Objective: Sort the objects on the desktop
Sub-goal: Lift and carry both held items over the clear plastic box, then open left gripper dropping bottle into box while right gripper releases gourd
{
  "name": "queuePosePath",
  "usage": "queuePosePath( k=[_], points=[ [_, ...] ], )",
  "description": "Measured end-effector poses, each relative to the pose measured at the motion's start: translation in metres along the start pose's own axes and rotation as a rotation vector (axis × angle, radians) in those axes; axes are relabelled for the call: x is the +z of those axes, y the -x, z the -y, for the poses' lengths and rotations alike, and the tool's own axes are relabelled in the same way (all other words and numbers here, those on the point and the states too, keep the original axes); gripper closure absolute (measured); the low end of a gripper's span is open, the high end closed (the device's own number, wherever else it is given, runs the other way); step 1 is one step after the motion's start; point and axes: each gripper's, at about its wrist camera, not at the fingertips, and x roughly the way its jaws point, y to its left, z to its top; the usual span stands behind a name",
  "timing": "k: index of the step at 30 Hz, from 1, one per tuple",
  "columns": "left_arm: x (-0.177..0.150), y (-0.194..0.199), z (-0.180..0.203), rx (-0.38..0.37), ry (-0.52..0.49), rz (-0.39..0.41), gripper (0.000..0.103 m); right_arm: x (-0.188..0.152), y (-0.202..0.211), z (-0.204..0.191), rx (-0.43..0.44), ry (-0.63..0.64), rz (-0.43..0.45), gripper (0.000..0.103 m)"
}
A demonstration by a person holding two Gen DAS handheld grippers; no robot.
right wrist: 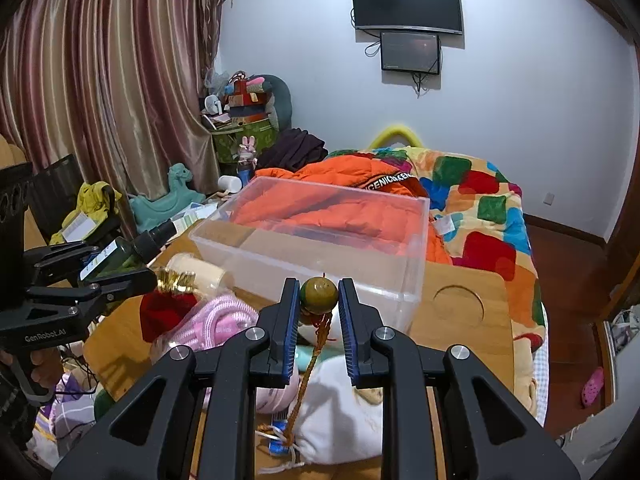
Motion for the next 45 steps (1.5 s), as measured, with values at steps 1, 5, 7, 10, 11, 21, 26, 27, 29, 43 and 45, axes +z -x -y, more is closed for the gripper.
queuePosePath(
  k=[1, 5, 7, 10, 11, 21, 26, 27, 29, 43, 45],
  points=[
    [0.002, -0.001, 0.0, -0.001, -0.001, 0.0, 0.062, 0.004, -0.001, 0.002, 0.001, -0.002, 0.004, 0.085],
    [0.013, -0.008, -0.003, -0.009, 0.0, 0.0, 0.062, 0.02, -0.008, 0.008, 0.008, -0.007, 0.017, 0.085],
    [0.019, -0.013, -0.005, -0.016, 0.001, -0.006, 0.062, 0.027, -0.012, 0.009, 0.003, -0.006, 0.017, 0.085],
    [0.025, -0.024, -0.009, -0.022, 0.003, -0.028, 0.062, 0.039, -0.024, 0.011, 0.002, -0.002, 0.01, 0.085],
    [0.027, -0.028, -0.01, -0.02, 0.004, -0.035, 0.062, 0.042, -0.027, 0.011, 0.001, 0.003, 0.007, 0.085],
    [0.051, -0.068, -0.022, -0.021, -0.011, -0.123, 0.062, 0.062, -0.076, 0.018, 0.005, 0.027, -0.056, 0.085],
    [0.06, -0.094, -0.03, -0.032, -0.003, -0.198, 0.062, 0.068, -0.107, 0.027, -0.002, 0.03, -0.113, 0.085],
    [0.06, -0.099, -0.031, -0.038, 0.001, -0.216, 0.062, 0.069, -0.115, 0.029, -0.002, 0.03, -0.128, 0.085],
    [0.062, -0.107, -0.034, -0.047, 0.008, -0.248, 0.062, 0.069, -0.125, 0.03, -0.008, 0.035, -0.153, 0.085],
    [0.064, -0.139, -0.041, -0.057, 0.04, -0.364, 0.062, 0.056, -0.167, 0.027, 0.001, 0.105, -0.33, 0.085],
    [0.063, -0.139, -0.038, -0.054, 0.027, -0.365, 0.062, 0.053, -0.167, 0.023, -0.013, 0.125, -0.33, 0.085]
  ],
)
